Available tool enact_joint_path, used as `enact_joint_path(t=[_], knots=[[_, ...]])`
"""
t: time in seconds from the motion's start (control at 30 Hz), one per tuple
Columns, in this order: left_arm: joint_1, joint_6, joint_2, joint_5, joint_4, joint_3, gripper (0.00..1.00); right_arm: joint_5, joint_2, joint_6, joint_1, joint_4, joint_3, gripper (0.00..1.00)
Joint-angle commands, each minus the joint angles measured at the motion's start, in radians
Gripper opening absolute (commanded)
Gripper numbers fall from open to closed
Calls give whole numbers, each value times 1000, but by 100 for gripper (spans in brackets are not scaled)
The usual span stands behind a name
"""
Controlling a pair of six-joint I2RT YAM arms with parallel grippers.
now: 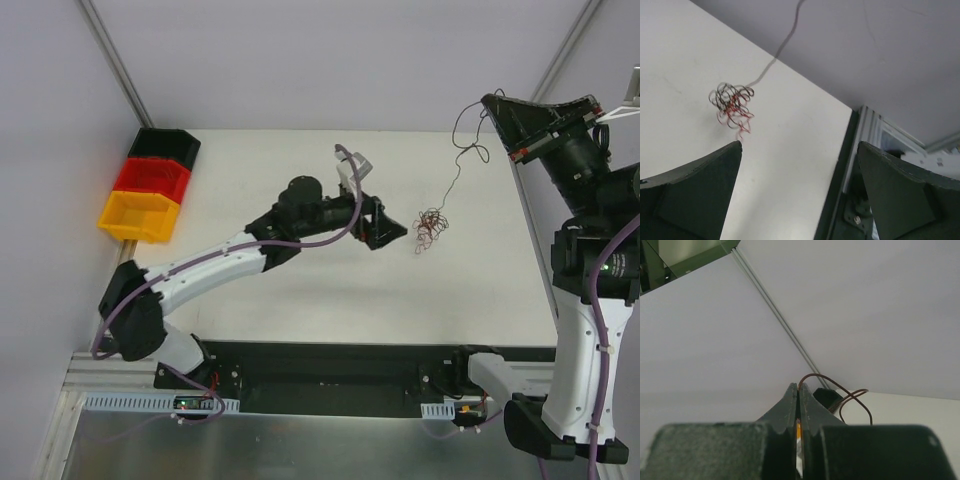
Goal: Untangle the cables
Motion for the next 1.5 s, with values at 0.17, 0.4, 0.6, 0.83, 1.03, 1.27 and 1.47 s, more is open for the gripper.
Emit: enact_joint_path(t=[0.17,0.4,0.6,0.83,1.03,1.27,1.47], knots=[[-114,89,500,-196,193,427,99,-28,-16,201,5,153,27,0],[-116,27,767,-157,106,638,58,4,15,298,6,181,164,1],[-82,87,839,-243,-75,639,41,31,142,329,5,132,493,0],[-31,156,749,-248,-145,524,41,58,171,283,5,149,545,1],[11,139,541,-173,-210,391,72,51,65,206,6,163,252,0],[67,60,231,54,-238,230,89,-1,13,154,25,146,92,1],[153,26,-67,74,-333,93,89,38,-13,160,199,241,-16,0]])
